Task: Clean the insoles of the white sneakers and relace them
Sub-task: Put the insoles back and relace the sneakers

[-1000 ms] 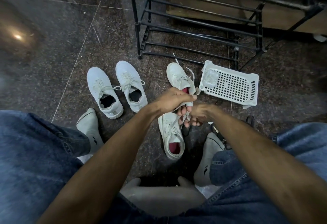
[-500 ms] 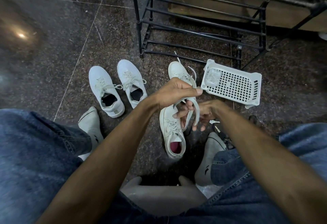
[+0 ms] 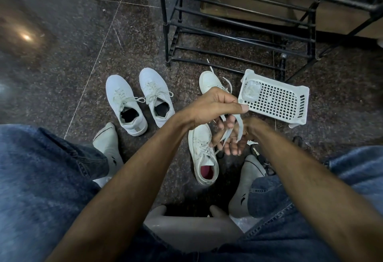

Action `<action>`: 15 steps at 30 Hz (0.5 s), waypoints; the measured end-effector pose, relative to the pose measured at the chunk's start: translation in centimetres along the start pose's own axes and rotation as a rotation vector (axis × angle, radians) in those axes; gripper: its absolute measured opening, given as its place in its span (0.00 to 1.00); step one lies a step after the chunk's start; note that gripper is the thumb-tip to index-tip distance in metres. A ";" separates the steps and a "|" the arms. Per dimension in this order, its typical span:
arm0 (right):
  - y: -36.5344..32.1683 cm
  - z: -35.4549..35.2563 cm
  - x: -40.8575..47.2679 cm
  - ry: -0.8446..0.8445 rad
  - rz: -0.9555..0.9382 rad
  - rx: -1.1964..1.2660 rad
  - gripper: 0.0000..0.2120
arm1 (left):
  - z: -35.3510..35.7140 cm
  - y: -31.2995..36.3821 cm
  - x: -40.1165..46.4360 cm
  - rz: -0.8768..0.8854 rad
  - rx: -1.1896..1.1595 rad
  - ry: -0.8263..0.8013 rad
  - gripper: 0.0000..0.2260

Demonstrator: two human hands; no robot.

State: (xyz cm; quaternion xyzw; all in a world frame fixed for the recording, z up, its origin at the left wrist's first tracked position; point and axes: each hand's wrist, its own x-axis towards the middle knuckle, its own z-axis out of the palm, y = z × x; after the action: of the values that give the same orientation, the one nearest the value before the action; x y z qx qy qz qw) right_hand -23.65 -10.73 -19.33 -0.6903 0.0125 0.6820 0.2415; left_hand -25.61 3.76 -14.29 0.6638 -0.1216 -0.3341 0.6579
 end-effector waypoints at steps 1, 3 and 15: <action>0.0 -0.1 0.0 -0.014 -0.023 0.017 0.25 | 0.0 0.0 0.0 0.008 0.006 -0.006 0.12; 0.2 -0.1 -0.3 0.000 -0.100 0.081 0.16 | 0.1 0.0 0.0 0.020 0.013 -0.001 0.12; 0.2 -2.4 -2.4 0.576 -0.733 0.557 0.07 | -0.6 0.5 -0.5 0.025 -0.164 -0.032 0.09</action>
State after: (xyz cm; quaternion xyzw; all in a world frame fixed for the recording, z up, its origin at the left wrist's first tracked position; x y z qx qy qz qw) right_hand -21.61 -12.48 -17.27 -0.7183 0.0168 0.3069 0.6242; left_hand -25.50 4.44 -13.77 0.6008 -0.1127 -0.3455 0.7121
